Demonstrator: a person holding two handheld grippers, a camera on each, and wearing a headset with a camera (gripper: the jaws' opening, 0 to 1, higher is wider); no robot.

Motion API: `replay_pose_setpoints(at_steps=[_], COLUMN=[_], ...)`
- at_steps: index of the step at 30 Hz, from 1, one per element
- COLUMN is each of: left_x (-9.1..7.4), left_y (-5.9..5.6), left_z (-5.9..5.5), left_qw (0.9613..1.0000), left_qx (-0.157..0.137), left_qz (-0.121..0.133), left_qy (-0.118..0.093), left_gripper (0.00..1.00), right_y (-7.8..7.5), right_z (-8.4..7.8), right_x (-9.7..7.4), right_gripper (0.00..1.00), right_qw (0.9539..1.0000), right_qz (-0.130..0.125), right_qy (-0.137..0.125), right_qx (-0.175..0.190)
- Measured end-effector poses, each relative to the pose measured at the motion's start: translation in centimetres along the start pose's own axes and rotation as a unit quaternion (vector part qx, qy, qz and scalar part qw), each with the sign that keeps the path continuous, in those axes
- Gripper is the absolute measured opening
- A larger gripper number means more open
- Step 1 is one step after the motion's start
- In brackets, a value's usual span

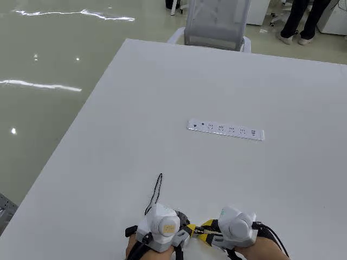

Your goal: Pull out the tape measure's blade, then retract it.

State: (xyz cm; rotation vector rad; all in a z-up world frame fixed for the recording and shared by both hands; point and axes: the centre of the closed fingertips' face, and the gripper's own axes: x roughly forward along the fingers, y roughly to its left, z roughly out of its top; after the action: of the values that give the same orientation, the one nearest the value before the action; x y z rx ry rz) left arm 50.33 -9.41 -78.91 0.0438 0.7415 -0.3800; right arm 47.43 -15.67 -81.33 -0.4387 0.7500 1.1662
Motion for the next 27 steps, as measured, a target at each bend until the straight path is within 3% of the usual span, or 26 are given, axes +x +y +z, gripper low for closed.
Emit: replay_pose_setpoints(at_steps=[27], left_x=[0.0], left_y=[0.1], left_z=[0.2], left_qw=[1.0000], left_qx=[-0.005], left_qz=[-0.003], left_qy=[-0.002], left_gripper=[0.64], right_y=[0.3], right_z=[0.8], right_x=[1.1], right_gripper=[0.14], right_qw=[0.9999], right_qz=[0.008], right_qy=[-0.001], right_qx=[-0.008])
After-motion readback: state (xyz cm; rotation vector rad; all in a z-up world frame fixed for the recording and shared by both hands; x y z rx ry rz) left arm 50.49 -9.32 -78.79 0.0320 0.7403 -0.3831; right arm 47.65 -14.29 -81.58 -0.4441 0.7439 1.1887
